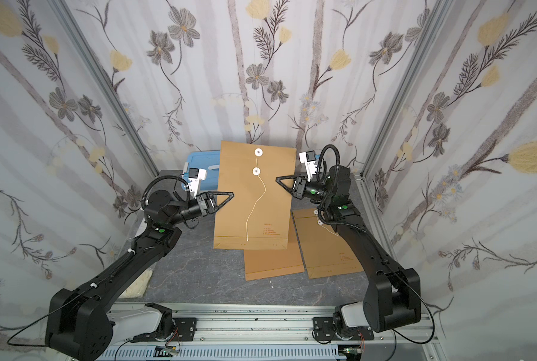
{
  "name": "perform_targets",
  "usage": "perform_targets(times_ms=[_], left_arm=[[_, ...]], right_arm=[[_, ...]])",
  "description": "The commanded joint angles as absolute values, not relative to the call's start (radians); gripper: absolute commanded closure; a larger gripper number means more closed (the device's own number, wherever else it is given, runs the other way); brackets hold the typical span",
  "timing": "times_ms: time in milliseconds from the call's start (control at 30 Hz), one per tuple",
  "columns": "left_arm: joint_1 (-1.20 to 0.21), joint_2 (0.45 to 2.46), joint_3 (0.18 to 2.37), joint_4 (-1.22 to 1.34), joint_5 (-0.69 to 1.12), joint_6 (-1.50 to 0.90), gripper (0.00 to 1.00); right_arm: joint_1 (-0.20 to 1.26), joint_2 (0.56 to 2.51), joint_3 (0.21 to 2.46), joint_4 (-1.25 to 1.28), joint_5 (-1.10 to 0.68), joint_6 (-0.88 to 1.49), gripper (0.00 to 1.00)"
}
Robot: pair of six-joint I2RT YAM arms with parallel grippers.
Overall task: Close the mouth of the file bag
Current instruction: Pick up the file bag from the center of the board.
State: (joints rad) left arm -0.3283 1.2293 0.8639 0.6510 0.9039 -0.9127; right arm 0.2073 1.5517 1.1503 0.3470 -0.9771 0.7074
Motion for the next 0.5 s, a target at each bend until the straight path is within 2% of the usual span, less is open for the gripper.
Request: perform_targets(times_ms=[0,33,133,167,233,300,367,467], left_arm=[[-0.328,1.227,0.868,0.64,0.894,-0.878,1.0],[-0.328,1.227,0.87,0.62,0.892,-0.864,1.0],[-0.328,1.213,0.88,0.518,0.838,-0.797,1.0],[-0.328,1.208,0.883,0.495,0.818,-0.781,0.9],[-0.328,1.206,0.899,0.456,0.788,-0.749,0.6],[-0.328,1.218,0.925,0.425,0.786,-0.72,0.44],[-0.325,1.238,0.948,0.421,0.786,-0.708,0.37],[-0.319,1.294,0.986,0.49,0.816,-0.73,0.35]], right_arm=[[0.206,1.541,1.15,0.333,-0.987,0.673,0.91],[0.206,1.539,1.15,0.327,-0.985,0.671,0.98],[0.204,1.536,1.15,0.328,-0.985,0.67,1.0],[0.204,1.533,1.152,0.326,-0.984,0.672,1.0],[0.204,1.528,1.159,0.325,-0.987,0.679,1.0],[0.204,1.521,1.167,0.323,-0.988,0.684,1.0],[0.204,1.512,1.176,0.316,-0.991,0.683,1.0],[0.204,1.503,1.19,0.297,-0.991,0.674,1.0]])
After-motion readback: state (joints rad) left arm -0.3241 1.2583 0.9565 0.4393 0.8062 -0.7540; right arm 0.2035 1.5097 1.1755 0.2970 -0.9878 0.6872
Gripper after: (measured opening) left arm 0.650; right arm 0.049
